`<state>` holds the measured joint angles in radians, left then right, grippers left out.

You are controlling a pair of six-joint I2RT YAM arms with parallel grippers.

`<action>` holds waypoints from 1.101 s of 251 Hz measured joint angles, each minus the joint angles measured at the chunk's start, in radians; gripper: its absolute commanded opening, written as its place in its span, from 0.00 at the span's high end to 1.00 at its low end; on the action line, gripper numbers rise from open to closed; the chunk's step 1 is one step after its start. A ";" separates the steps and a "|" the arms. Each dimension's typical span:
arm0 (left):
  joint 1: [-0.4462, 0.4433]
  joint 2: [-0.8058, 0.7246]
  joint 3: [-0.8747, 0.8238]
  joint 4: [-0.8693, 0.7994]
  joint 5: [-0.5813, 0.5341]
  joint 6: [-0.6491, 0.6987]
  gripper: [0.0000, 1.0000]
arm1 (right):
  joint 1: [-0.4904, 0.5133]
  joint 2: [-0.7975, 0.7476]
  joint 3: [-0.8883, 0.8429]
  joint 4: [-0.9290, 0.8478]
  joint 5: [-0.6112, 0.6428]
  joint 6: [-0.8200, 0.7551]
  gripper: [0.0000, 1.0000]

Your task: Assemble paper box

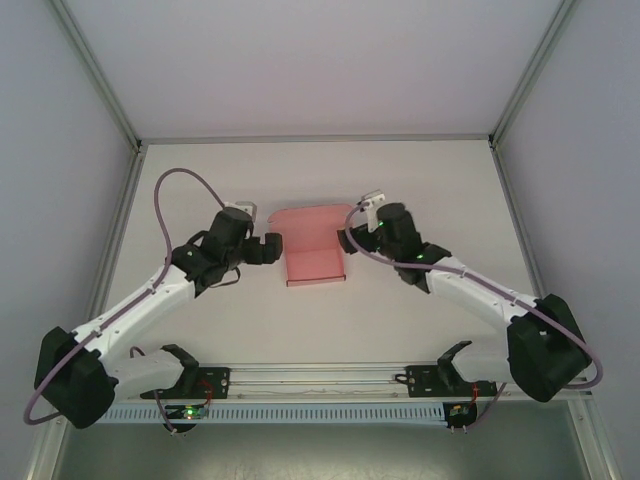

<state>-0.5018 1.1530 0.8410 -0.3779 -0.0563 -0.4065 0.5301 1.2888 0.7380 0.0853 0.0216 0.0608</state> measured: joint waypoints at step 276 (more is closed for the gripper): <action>0.131 0.468 0.368 -0.158 0.430 0.613 0.45 | -0.168 0.449 0.530 -0.561 -0.540 -0.546 0.66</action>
<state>-0.3710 1.6215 1.2087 -0.5354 0.3733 0.2062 0.3622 1.7374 1.2682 -0.4759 -0.5182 -0.4854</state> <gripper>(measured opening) 0.557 0.363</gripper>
